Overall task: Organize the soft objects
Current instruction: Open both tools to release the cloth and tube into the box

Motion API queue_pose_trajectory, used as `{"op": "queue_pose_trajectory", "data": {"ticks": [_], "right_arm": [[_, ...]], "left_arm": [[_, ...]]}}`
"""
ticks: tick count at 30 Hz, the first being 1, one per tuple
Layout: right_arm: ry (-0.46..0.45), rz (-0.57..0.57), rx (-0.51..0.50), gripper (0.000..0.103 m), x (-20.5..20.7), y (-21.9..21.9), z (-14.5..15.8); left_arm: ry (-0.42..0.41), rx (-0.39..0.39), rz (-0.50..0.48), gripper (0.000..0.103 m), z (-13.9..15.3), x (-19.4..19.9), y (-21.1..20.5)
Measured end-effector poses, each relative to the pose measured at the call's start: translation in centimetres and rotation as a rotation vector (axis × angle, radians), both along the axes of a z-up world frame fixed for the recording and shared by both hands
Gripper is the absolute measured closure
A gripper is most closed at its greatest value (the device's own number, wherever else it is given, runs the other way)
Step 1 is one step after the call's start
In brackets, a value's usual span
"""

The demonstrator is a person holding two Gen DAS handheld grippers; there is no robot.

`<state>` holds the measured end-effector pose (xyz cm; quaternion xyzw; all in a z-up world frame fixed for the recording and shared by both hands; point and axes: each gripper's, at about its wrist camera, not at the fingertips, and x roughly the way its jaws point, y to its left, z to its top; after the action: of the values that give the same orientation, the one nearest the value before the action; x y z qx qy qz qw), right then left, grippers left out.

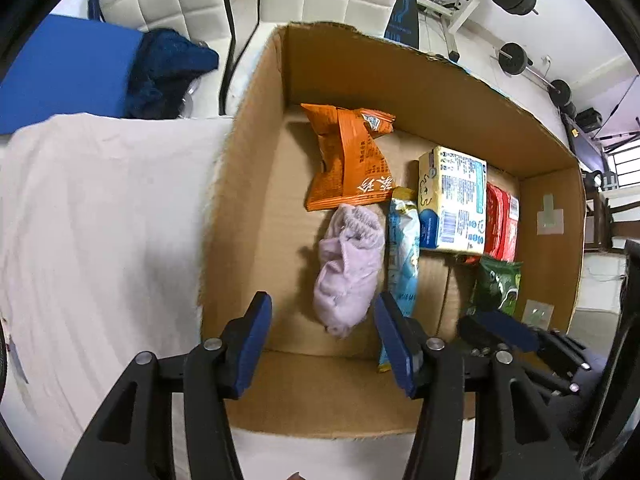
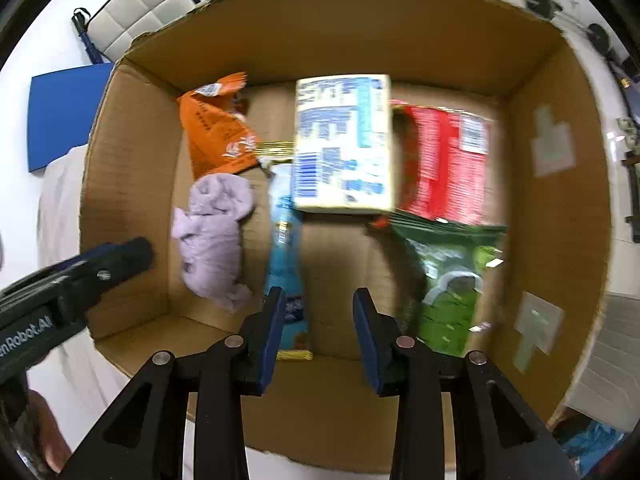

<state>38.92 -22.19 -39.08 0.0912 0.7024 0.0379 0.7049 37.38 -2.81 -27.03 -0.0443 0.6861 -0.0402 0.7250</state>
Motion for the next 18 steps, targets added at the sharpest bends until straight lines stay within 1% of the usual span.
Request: {"op": "queue_pose_trajectory", "data": {"ticks": [3, 4, 5, 7, 8, 9, 10, 11, 12, 13, 14, 15, 16, 18], "right_arm": [[-0.012, -0.014, -0.034, 0.065, -1.5, -1.1, 0.3], [-0.014, -0.020, -0.051, 0.065, -2.0, -1.5, 0.5], [-0.017, -0.025, -0.066, 0.065, -2.5, -1.9, 0.6], [-0.032, -0.033, -0.096, 0.063, -3.2, -2.3, 1.1], [-0.040, -0.033, -0.114, 0.053, -3.5, -2.4, 1.3], [-0.050, -0.034, -0.124, 0.041, -3.7, -2.3, 1.8], [-0.062, -0.037, -0.131, 0.035, -4.0, -2.5, 2.1], [-0.068, -0.041, -0.139, 0.025, -4.1, -2.8, 2.3], [-0.074, -0.044, -0.146, 0.020, -4.4, -3.0, 2.4], [-0.079, -0.048, -0.151, 0.019, -4.5, -3.1, 2.8], [-0.083, -0.051, -0.156, 0.019, -4.7, -3.3, 3.1], [-0.086, -0.054, -0.164, 0.019, -5.0, -3.4, 3.2], [-0.091, -0.057, -0.172, 0.017, -5.1, -2.8, 4.2], [-0.103, -0.063, -0.181, 0.003, -5.1, -2.8, 4.6]], "left_arm": [[-0.038, 0.025, -0.004, 0.050, 0.8, -1.3, 0.0], [-0.049, 0.045, -0.011, 0.047, 0.9, -1.7, -0.3], [-0.066, 0.069, -0.019, 0.041, 1.2, -2.2, -0.4], [-0.093, 0.096, -0.038, 0.032, 1.6, -2.9, -1.0], [-0.104, 0.107, -0.046, 0.030, 1.8, -3.2, -1.2], [-0.117, 0.121, -0.054, 0.029, 2.0, -3.5, -1.4], [-0.125, 0.126, -0.059, 0.025, 2.1, -3.7, -1.6], [-0.134, 0.127, -0.062, 0.024, 2.2, -3.9, -1.7], [-0.142, 0.127, -0.061, 0.021, 2.3, -4.0, -1.8], [-0.148, 0.125, -0.062, 0.011, 2.5, -4.2, -1.9], [-0.153, 0.125, -0.061, 0.008, 2.5, -4.2, -2.1], [-0.164, 0.128, -0.057, 0.007, 2.8, -4.3, -2.2], [-0.178, 0.129, -0.052, 0.005, 3.0, -4.4, -2.2], [-0.196, 0.128, -0.044, 0.004, 3.5, -4.5, -2.1]]}}
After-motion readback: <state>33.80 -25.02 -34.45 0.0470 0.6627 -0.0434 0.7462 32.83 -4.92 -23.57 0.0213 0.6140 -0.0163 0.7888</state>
